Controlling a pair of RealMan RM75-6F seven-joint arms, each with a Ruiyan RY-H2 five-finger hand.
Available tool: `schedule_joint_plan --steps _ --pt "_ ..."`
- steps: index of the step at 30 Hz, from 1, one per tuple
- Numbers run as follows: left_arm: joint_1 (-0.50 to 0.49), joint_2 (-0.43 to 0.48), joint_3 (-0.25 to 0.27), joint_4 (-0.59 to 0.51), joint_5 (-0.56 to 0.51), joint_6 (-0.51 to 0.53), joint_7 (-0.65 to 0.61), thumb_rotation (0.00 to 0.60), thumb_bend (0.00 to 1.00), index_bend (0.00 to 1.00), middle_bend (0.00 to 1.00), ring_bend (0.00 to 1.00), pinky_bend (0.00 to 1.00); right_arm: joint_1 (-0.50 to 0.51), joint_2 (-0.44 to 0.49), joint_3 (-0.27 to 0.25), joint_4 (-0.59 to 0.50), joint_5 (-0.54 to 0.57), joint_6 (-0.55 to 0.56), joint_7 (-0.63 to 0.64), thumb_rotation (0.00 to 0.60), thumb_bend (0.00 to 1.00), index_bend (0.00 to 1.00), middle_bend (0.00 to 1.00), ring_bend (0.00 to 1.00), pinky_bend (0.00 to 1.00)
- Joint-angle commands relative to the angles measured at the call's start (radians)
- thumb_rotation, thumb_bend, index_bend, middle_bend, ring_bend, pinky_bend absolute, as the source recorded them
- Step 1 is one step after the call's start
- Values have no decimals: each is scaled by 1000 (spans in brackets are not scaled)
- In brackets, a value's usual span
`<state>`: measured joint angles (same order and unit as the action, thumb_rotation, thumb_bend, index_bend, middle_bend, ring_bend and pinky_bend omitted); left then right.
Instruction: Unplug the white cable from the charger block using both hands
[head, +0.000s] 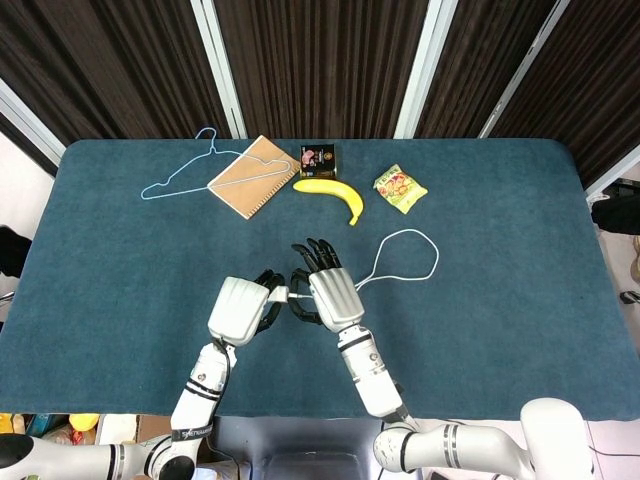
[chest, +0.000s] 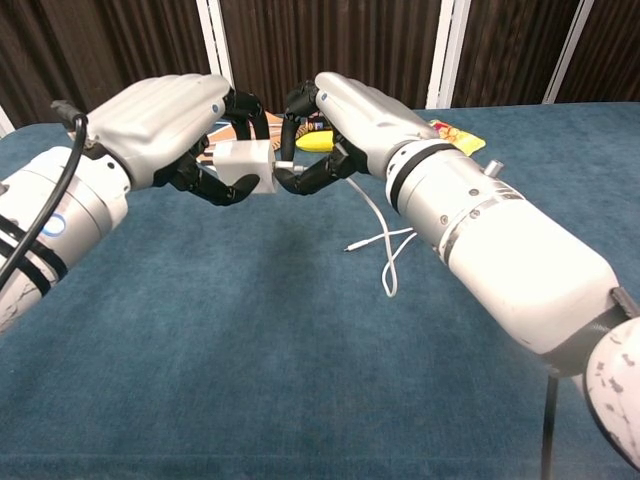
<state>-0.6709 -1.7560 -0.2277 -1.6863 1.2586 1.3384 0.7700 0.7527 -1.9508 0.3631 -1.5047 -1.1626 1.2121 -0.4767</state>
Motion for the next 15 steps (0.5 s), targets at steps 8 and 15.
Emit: schedule_joint_plan --steps 8,15 --pt "2 8 6 -15 7 3 9 600 600 774 823 1000 1000 6 -3 9 -7 24 9 -15 600 635 882 289 45 0" --pt "-2 12 10 -2 14 -7 5 600 601 775 825 1000 1000 3 34 9 -44 52 4 -48 600 671 887 290 46 0"
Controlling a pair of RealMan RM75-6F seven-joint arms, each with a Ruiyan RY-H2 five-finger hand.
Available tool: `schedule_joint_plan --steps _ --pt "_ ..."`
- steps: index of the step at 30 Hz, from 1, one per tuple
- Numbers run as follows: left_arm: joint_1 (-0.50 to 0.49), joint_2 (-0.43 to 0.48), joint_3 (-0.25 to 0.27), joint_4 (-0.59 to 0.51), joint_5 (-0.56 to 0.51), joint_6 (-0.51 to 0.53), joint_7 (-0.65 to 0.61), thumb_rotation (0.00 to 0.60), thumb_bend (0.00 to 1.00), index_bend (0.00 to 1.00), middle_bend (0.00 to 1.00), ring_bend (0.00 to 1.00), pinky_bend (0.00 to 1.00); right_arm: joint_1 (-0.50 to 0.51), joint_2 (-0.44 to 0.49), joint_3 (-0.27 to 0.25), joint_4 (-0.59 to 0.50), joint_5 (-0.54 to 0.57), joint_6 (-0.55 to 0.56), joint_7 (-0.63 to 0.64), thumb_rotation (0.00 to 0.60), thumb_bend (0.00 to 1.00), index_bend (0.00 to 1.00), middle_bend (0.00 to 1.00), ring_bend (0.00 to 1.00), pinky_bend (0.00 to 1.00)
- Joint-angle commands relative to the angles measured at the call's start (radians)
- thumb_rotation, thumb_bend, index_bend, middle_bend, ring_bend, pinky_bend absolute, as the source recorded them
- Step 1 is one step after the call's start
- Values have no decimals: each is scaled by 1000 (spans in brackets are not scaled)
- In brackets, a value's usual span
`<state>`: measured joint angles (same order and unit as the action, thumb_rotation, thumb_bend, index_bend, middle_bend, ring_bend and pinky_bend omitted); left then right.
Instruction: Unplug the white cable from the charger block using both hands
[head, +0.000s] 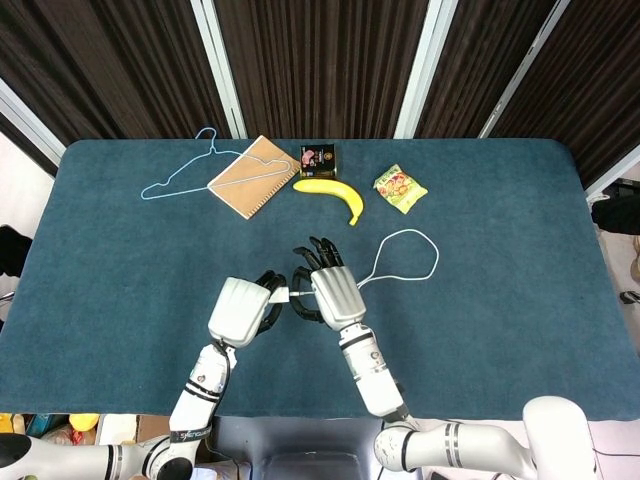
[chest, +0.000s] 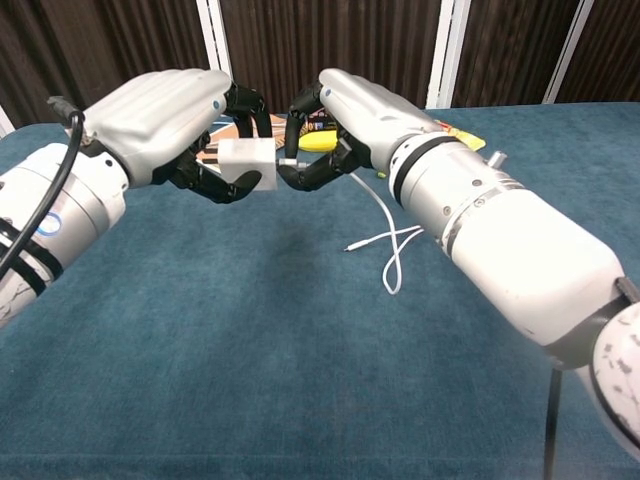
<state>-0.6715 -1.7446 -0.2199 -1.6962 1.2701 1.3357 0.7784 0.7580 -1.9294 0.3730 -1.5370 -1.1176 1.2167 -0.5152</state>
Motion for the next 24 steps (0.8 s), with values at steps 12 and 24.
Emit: schedule_joint_plan --steps 12,24 --pt "-12 -3 4 69 -6 -27 4 600 601 776 827 1000 1000 -19 107 -12 -80 70 -9 -70 600 675 896 290 51 0" --pt "-14 -51 28 352 -41 -134 -189 600 551 747 778 963 1000 -76 226 -70 51 158 -78 -25 600 675 804 290 52 0"
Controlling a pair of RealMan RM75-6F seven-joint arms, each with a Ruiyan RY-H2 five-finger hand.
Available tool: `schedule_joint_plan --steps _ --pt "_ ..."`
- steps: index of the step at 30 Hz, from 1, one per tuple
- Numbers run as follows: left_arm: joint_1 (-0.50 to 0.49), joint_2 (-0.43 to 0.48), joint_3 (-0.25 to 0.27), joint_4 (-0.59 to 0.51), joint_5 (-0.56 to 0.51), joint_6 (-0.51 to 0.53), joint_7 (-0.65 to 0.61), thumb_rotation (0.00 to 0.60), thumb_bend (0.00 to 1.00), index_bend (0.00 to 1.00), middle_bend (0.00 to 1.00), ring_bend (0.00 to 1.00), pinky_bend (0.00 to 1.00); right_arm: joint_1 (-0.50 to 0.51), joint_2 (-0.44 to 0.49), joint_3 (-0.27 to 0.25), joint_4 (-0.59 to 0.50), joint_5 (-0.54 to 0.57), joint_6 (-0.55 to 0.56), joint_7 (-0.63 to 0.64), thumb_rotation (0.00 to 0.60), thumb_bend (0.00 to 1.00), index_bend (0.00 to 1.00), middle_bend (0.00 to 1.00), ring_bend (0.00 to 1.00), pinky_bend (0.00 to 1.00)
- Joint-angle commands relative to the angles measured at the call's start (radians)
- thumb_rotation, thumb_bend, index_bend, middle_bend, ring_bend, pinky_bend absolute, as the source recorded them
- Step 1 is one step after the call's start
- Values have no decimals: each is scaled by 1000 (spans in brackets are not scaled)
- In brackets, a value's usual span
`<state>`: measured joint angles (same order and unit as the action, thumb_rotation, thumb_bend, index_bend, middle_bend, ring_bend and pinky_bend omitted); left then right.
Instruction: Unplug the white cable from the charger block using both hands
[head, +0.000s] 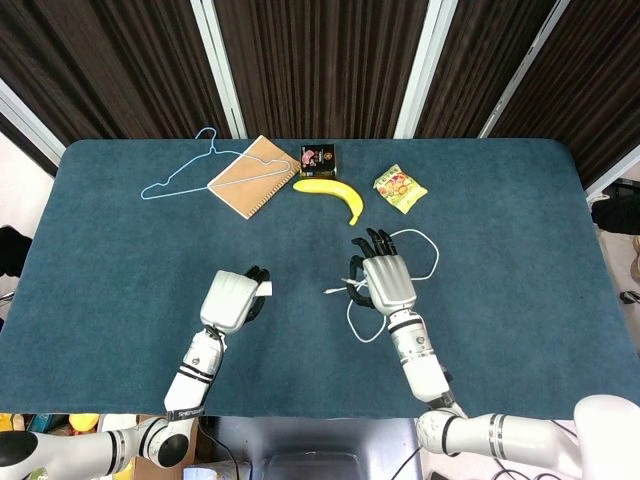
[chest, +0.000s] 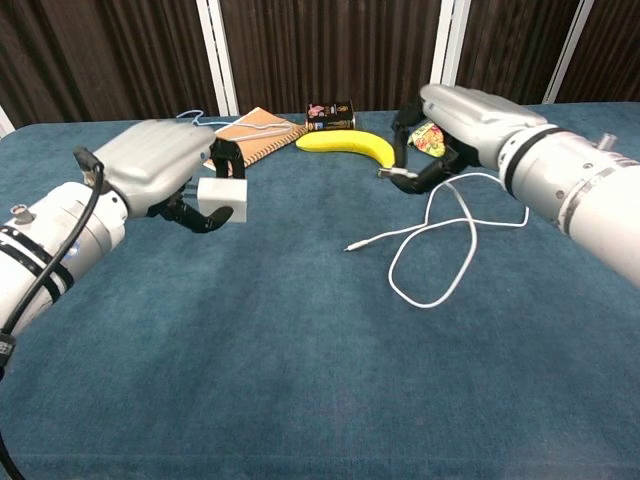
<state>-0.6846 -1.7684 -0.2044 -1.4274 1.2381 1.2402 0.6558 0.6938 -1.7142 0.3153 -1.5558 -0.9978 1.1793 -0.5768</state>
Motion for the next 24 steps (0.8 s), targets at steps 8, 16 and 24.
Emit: schedule_joint_plan --steps 8,16,24 --pt "-5 -64 18 202 -17 -90 -145 600 537 659 635 747 958 0 -16 -32 243 69 -127 98 600 675 717 290 52 0" --pt "-15 -32 24 184 -60 -184 -159 600 457 313 307 310 500 4 27 -38 225 95 -185 113 600 668 408 188 4 0" --pt "-15 -21 18 150 -86 -185 -135 600 453 219 224 210 415 -9 121 -29 113 133 -194 120 600 644 229 112 0 0"
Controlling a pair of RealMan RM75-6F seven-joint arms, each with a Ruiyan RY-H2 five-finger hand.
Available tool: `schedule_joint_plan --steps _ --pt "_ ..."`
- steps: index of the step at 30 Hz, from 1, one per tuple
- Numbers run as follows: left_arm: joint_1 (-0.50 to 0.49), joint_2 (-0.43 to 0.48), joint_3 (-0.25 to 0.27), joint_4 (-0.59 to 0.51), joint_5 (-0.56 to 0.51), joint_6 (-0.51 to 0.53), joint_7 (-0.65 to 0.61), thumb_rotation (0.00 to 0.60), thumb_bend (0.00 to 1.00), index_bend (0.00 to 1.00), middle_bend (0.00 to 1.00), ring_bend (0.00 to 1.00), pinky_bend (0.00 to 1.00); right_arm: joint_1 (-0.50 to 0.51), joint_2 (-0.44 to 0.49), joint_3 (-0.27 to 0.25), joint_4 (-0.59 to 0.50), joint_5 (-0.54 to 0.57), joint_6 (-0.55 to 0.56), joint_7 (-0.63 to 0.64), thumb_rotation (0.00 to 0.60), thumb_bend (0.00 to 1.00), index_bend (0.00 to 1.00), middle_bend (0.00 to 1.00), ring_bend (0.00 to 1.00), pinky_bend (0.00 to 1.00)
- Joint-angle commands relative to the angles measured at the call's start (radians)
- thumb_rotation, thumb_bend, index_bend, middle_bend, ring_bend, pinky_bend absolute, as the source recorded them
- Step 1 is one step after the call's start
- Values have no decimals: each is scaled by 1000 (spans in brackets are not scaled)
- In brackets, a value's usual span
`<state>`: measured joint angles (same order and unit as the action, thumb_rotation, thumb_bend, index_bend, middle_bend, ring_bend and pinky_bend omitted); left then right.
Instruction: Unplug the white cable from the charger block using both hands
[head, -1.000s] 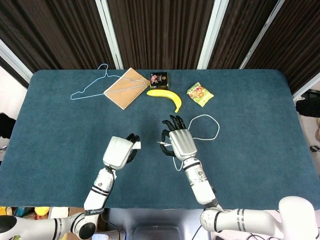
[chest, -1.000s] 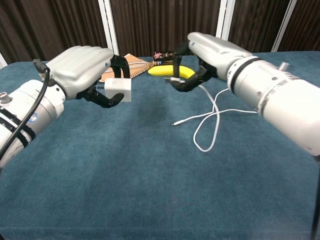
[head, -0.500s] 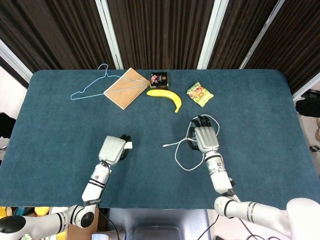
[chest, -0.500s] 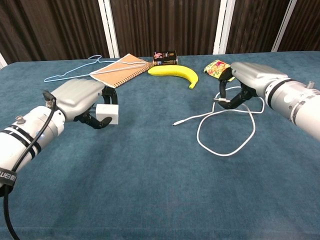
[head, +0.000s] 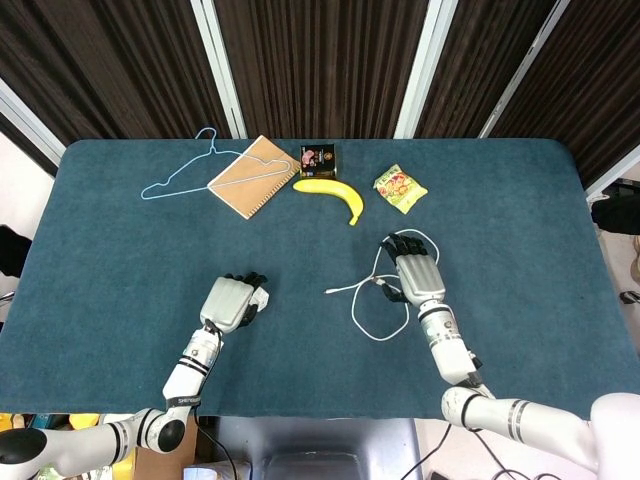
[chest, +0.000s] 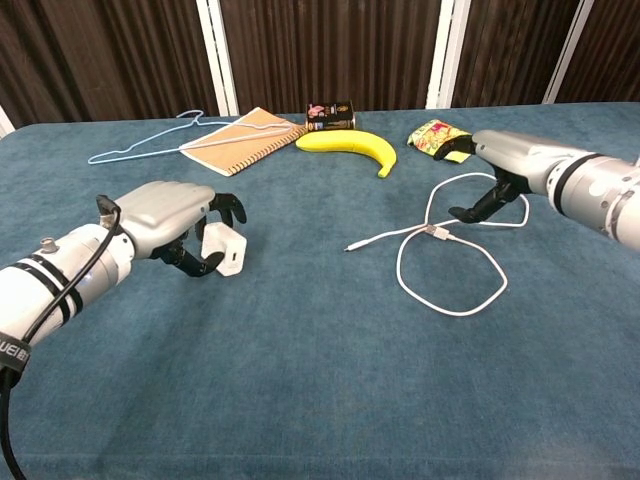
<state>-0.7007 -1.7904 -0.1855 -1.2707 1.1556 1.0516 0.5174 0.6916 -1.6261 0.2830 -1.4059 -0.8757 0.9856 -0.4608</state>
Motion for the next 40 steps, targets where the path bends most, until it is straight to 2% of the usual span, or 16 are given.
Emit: schedule_joint_plan --steps 1,4,6,10,12,16,18,20,22,24,26,28,30,33,36,40 --pt "2 5 -2 -17 -5 8 10 600 450 182 169 176 399 -10 49 3 -58 9 6 6 600 638 207 104 0 0" --pt "6 21 -4 -60 -7 23 23 600 447 104 48 94 362 -19 91 1 -111 5 22 5 600 622 154 81 0 0" --pt "10 40 -4 -101 -1 37 34 600 449 78 12 71 346 -27 123 -2 -152 9 28 3 600 603 121 60 0 0" --pt "27 99 2 -202 27 76 37 600 451 72 0 63 330 -50 197 -21 -243 -8 49 1 600 564 71 17 0 0" --pt "42 141 8 -262 53 100 25 600 445 63 2 56 313 -72 242 -43 -297 -40 70 1 600 509 35 3 0 0" --pt "110 278 58 -409 169 185 -67 600 439 23 12 22 249 -173 375 -133 -452 -211 181 21 600 387 0 0 0 0" --pt "159 349 106 -459 243 235 -143 600 437 8 9 6 193 -238 428 -189 -497 -326 264 39 600 335 0 0 0 0" --pt "221 429 176 -485 338 301 -249 600 433 0 3 0 139 -325 470 -260 -509 -462 381 58 600 294 0 0 0 0" --pt "287 489 243 -465 423 383 -358 600 436 0 0 0 87 -411 491 -319 -489 -561 495 77 600 265 0 0 0 0" --pt "345 520 285 -412 476 464 -456 600 443 0 0 0 64 -477 495 -357 -458 -616 576 113 600 246 0 0 0 0" --pt "402 531 303 -309 502 550 -545 600 445 0 0 0 47 -543 497 -387 -412 -651 647 173 600 239 0 0 0 0" --pt "446 525 301 -212 476 589 -608 600 446 0 0 0 38 -598 489 -397 -365 -664 710 240 600 225 0 0 0 0" --pt "472 540 311 -163 458 588 -672 600 447 0 0 0 38 -631 490 -402 -337 -677 747 238 600 202 0 0 0 0" --pt "487 605 319 -194 449 576 -679 600 445 0 0 0 35 -671 477 -396 -309 -707 805 243 600 183 0 0 0 0" --pt "509 617 305 -191 457 608 -659 600 443 0 0 0 35 -680 481 -386 -306 -703 794 259 600 183 0 0 0 0" --pt "508 651 332 -211 470 542 -669 600 434 0 0 0 36 -675 492 -367 -306 -686 751 265 600 183 0 0 0 0"
